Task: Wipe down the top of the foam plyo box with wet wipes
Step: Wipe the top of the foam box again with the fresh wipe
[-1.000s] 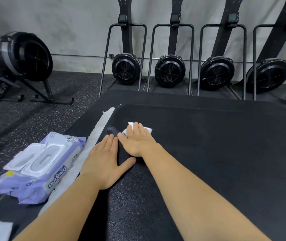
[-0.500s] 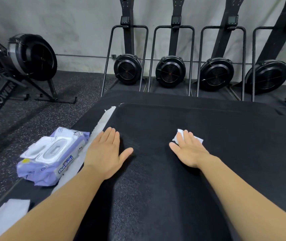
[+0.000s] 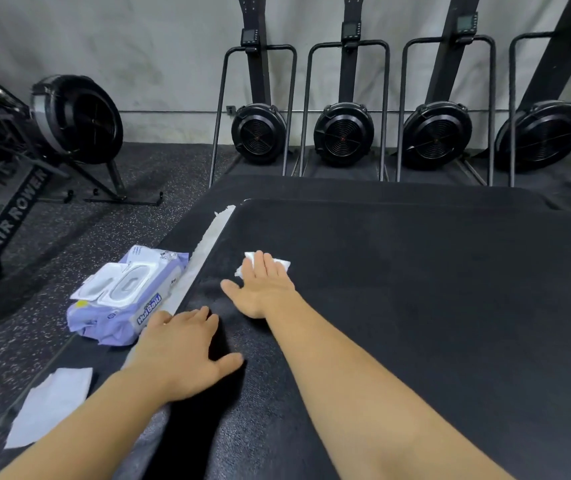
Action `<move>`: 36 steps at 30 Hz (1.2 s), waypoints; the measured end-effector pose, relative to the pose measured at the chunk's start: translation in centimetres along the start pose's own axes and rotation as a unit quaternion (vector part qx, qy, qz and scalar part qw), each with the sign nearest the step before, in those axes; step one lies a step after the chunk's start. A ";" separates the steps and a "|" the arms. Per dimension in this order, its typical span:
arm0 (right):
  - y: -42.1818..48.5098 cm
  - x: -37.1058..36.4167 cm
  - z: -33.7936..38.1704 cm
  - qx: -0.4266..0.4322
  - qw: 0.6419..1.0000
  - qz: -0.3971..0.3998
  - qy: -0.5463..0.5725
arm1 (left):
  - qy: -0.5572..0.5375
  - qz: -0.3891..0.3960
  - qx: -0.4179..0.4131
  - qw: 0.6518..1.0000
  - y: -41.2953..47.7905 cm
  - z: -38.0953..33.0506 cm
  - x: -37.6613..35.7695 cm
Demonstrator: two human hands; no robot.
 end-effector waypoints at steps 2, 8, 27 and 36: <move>-1.0 0.6 -1.0 0.019 1.000 -0.021 0.002 | -0.011 0.030 0.008 0.999 -0.1 -0.1 -0.3; -6.6 1.6 -8.2 -0.035 0.996 -0.079 0.011 | -0.093 0.109 0.023 0.989 -0.2 -0.3 -1.2; -3.4 -0.9 1.0 -0.117 0.989 -0.086 -0.028 | -0.086 0.085 -0.002 0.993 -0.4 0.0 -2.2; -6.1 -0.5 -0.8 0.008 0.999 -0.035 0.042 | -0.091 0.117 0.000 0.989 -0.4 0.0 -2.0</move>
Point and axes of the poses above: each hand's wrist, its own y-axis towards the middle knuckle, its own x-axis out of the back of the hand, z = x × y, the point moved 5 cm from there along y, towards the middle knuckle, and after that the axes turned 8 degrees about x, right-handed, at the moved point
